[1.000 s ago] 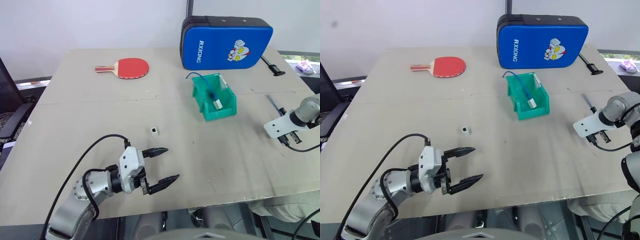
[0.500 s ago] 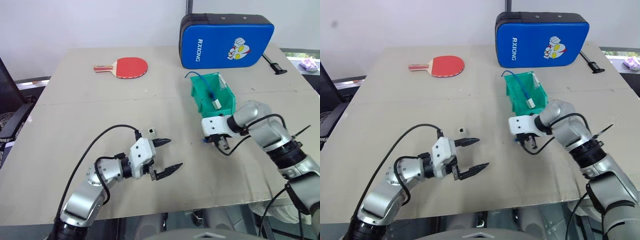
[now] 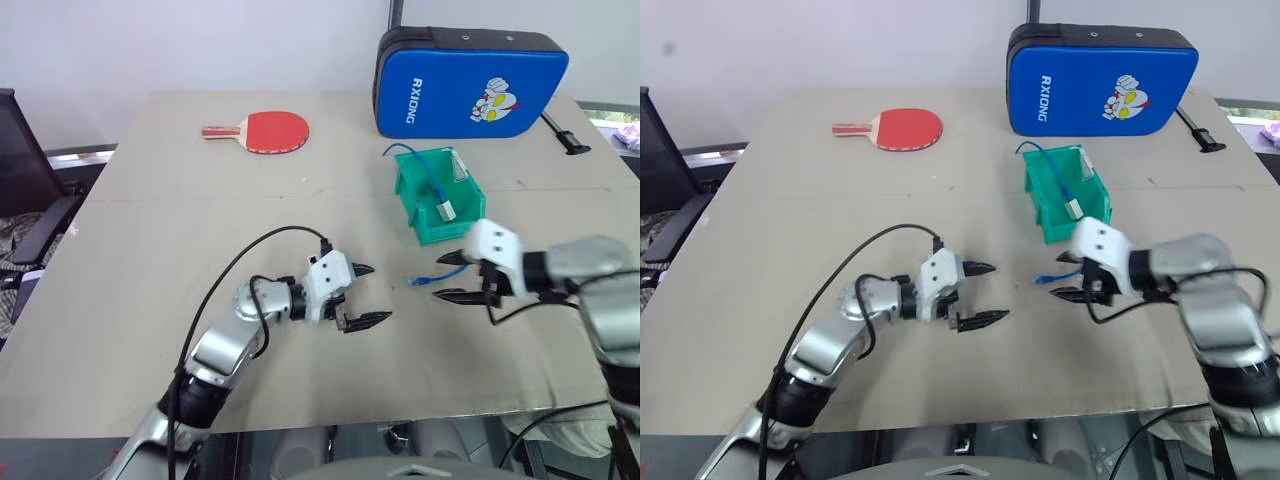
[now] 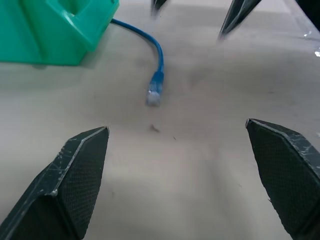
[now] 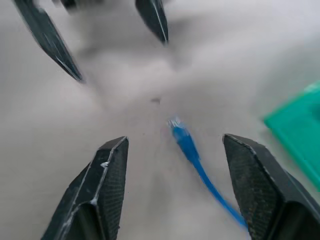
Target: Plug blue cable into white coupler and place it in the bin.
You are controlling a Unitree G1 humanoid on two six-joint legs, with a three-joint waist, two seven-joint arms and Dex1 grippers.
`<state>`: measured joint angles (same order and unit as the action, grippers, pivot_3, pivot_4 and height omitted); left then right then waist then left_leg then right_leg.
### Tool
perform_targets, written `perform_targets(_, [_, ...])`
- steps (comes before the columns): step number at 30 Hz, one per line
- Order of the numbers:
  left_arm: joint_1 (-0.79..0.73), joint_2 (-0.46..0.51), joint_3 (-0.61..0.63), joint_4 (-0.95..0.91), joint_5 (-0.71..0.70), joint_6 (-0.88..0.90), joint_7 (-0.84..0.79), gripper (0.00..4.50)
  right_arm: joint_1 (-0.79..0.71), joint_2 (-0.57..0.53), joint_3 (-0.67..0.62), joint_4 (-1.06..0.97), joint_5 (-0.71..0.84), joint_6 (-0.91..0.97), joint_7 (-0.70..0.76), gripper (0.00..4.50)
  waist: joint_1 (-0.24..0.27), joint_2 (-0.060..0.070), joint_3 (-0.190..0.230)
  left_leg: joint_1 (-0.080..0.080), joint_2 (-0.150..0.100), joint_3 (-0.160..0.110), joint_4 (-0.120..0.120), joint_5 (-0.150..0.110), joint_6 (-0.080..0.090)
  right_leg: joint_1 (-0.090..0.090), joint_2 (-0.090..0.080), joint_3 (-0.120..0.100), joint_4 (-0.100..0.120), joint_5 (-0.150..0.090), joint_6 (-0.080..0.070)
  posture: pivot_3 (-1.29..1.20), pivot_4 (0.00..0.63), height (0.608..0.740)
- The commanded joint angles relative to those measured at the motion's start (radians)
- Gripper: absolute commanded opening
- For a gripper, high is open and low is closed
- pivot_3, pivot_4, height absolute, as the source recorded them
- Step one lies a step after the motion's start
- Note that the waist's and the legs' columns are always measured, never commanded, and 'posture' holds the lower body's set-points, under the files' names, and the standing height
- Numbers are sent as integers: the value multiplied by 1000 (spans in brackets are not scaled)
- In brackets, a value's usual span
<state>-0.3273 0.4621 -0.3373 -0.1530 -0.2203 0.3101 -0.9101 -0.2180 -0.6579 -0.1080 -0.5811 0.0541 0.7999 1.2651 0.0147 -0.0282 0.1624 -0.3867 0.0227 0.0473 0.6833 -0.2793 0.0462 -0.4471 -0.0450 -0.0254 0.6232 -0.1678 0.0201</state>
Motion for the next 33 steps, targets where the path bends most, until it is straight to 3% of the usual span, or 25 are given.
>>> perform_targets(1, [-77,-38,-30,43,39,26,14,4500,159,17,-154,-166,53,24,-102,2973,2,0,0,0,-1,-1,0,0,0,0,0,-1,0,-2,2,0,150,731])
perform_targets(7, [-228,-114,-97,169,111,73,15,4500,455,96,-347,-313,136,13,-208,2973,1,0,-1,2,-1,-1,2,0,0,2,-1,-1,2,-5,1,0,150,731])
perform_targets(10, [-298,-140,-129,245,146,71,-4,4500,532,128,-385,-361,166,-26,-262,4239,-4,0,-1,3,-1,-1,2,0,0,2,0,0,3,-5,1,0,150,731])
perform_targets(11, [-309,-144,-134,262,151,66,-11,4500,541,131,-383,-371,166,-40,-283,4444,-7,0,-1,3,-1,0,2,0,0,2,0,0,3,-5,1,0,150,731])
perform_targets(16, [-353,-154,-171,339,191,35,-58,4500,591,127,-378,-417,203,-49,-347,4444,-3,0,-1,3,-1,-1,1,0,0,2,1,0,3,-5,0,0,150,731])
perform_targets(26, [-357,-151,-189,409,239,-30,-118,26,629,115,-346,-447,242,-49,-474,4500,0,0,-1,2,-1,-1,1,0,0,2,0,0,2,-5,0,0,150,731])
perform_targets(31, [-328,-144,-134,376,166,-90,-185,26,604,175,-294,-454,318,29,-572,4500,-1,0,-1,2,0,-2,1,0,0,2,0,0,2,-5,0,0,150,731])
perform_targets(33, [-304,-140,-57,288,-3,37,-282,26,587,276,-294,-456,443,102,-637,4500,-1,0,-1,1,0,-2,1,0,0,1,0,-1,2,-5,0,0,150,731])
